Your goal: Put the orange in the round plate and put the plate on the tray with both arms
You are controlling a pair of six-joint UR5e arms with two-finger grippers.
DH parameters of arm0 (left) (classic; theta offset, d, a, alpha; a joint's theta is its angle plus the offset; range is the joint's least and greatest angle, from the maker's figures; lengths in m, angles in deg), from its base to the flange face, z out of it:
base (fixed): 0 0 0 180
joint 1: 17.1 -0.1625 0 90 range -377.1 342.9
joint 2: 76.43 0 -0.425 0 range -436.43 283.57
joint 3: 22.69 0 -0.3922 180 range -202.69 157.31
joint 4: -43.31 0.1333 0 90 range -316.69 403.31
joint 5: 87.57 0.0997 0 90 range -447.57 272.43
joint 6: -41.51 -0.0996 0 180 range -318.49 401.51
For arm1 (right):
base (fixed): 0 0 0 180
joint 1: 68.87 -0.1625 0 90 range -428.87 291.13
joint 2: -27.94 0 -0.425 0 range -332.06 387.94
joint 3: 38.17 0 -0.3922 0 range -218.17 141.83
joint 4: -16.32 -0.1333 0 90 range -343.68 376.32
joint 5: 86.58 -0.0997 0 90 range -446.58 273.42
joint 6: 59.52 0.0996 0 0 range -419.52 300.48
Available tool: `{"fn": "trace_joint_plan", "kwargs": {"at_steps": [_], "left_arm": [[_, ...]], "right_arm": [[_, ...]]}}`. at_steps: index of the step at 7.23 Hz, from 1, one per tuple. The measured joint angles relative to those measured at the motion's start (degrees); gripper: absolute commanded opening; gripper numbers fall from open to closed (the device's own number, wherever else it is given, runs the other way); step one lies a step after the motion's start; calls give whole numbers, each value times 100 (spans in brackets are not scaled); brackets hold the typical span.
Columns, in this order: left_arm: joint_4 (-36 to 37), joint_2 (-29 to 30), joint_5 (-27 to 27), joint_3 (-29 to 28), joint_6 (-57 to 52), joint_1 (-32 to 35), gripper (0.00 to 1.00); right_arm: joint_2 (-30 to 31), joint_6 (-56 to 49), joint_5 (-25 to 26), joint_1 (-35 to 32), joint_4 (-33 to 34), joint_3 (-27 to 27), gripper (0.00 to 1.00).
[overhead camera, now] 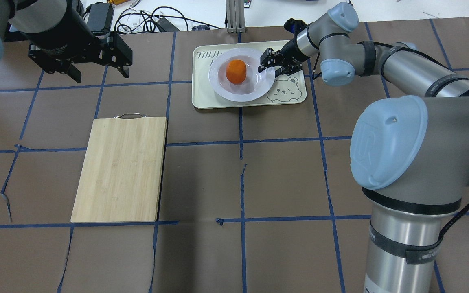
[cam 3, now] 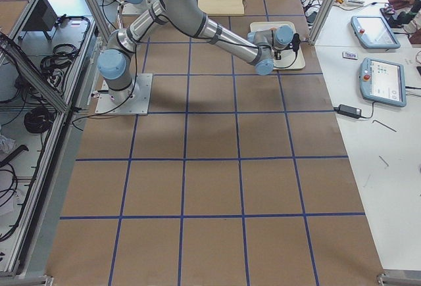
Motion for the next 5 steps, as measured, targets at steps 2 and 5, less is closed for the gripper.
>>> {"fn": "trace_joint_plan", "kwargs": {"at_steps": [2,5], "left_arm": [[0,-19,5,3,-3,-5,100],[0,-4,8,3,-3,-8,100]], "right_arm": [[686,0,861,7,-938,24,100],[2143,-5,2210,6,-3185,-82,100]]}}
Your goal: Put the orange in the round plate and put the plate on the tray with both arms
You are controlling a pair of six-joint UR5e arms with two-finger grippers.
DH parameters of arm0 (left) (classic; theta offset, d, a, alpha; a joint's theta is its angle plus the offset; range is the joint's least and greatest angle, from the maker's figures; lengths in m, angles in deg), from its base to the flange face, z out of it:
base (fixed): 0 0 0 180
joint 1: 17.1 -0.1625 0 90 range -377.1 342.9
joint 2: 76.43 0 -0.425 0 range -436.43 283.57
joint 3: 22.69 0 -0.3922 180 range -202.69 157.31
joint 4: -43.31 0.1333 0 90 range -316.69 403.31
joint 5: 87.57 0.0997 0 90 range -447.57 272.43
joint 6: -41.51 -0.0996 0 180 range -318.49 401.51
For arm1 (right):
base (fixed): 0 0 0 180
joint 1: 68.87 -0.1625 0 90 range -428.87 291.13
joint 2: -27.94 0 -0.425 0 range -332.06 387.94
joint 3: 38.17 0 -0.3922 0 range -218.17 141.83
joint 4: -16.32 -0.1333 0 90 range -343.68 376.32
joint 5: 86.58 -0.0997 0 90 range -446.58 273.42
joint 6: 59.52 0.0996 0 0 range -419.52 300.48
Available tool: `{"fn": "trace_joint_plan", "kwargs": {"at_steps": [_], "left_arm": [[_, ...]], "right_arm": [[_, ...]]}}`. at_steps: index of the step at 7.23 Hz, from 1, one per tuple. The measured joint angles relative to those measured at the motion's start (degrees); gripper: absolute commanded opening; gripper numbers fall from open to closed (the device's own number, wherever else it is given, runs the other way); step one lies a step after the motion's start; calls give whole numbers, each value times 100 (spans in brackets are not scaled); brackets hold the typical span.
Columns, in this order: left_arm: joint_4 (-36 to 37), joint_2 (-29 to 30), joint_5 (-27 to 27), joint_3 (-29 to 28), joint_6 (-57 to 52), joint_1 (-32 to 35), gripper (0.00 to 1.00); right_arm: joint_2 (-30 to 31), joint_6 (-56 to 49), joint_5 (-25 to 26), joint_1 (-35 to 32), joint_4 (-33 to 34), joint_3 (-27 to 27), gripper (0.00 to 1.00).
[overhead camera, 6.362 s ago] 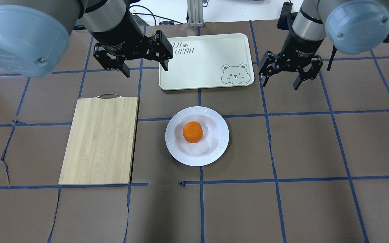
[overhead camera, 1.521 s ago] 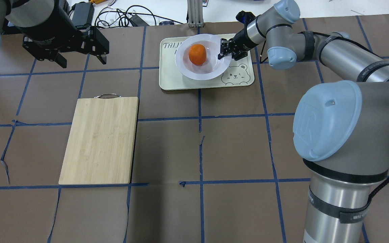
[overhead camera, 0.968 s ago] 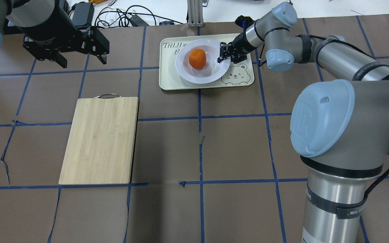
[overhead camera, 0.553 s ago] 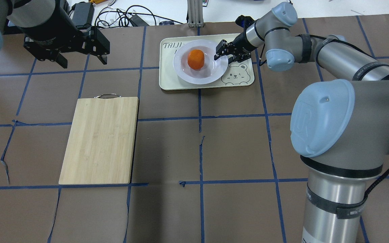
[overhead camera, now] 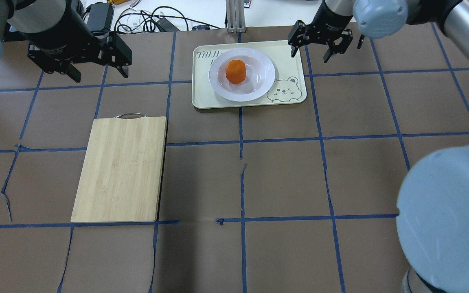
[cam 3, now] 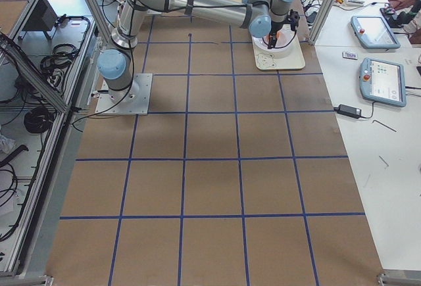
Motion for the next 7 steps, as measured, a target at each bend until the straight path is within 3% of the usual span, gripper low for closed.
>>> {"fn": "trace_joint_plan", "kwargs": {"at_steps": [3,7], "left_arm": [[0,-8,0,3,0,0,100],[0,-11,0,9,-6,0,100]], "right_arm": [[1260,143,372,-10,-1916,-177,100],[1732,424,842,-40,-2352,-254,100]]}}
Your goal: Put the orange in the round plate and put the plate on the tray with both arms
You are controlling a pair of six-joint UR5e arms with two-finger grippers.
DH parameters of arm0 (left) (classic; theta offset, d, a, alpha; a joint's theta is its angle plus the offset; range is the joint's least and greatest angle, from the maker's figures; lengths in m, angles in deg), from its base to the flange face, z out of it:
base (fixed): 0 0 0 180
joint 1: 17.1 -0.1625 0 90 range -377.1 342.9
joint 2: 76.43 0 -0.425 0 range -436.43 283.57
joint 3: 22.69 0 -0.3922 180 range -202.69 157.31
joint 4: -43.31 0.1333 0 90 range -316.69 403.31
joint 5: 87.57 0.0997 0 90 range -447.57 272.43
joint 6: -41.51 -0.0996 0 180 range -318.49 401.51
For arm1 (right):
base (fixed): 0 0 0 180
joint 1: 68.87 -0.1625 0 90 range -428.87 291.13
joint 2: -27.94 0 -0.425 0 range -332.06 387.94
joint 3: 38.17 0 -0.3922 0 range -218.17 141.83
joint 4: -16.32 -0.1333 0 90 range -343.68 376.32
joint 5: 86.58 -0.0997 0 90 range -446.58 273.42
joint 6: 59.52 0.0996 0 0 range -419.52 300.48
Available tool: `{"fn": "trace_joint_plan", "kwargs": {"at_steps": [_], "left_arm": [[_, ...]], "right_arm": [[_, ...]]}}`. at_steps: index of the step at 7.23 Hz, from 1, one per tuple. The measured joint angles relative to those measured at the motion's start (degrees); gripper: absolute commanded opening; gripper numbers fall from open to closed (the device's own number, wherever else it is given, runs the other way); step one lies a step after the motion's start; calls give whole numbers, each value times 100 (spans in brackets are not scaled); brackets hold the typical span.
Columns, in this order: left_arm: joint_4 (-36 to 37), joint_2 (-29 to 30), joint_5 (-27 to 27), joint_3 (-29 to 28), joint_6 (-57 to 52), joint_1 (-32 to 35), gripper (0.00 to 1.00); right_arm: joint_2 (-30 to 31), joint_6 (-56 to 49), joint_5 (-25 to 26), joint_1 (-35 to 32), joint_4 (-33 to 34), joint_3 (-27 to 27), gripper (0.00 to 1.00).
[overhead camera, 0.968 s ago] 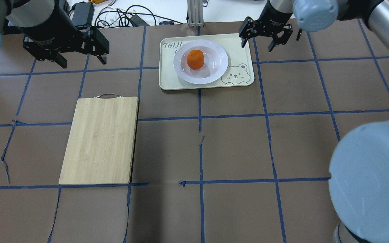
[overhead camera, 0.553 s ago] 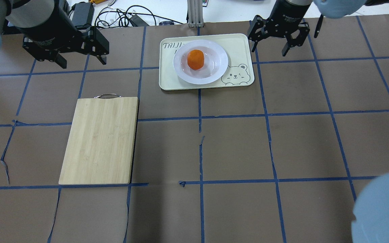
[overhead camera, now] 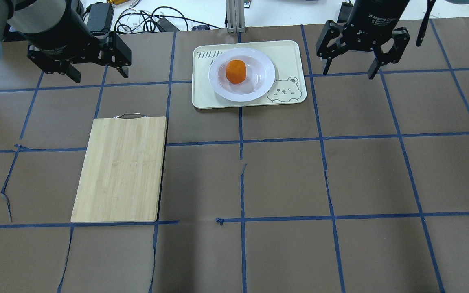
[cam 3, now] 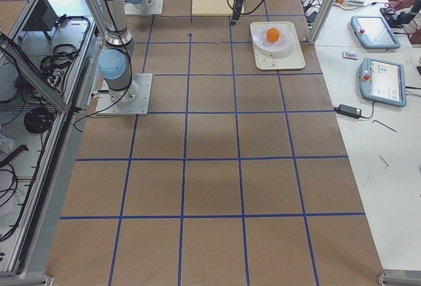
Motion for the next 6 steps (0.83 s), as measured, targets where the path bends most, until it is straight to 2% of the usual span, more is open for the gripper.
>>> {"fn": "trace_joint_plan", "kwargs": {"at_steps": [6], "left_arm": [[0,0,0,-5,6,0,100]], "right_arm": [[14,149,24,-31,-3,-54,100]]}}
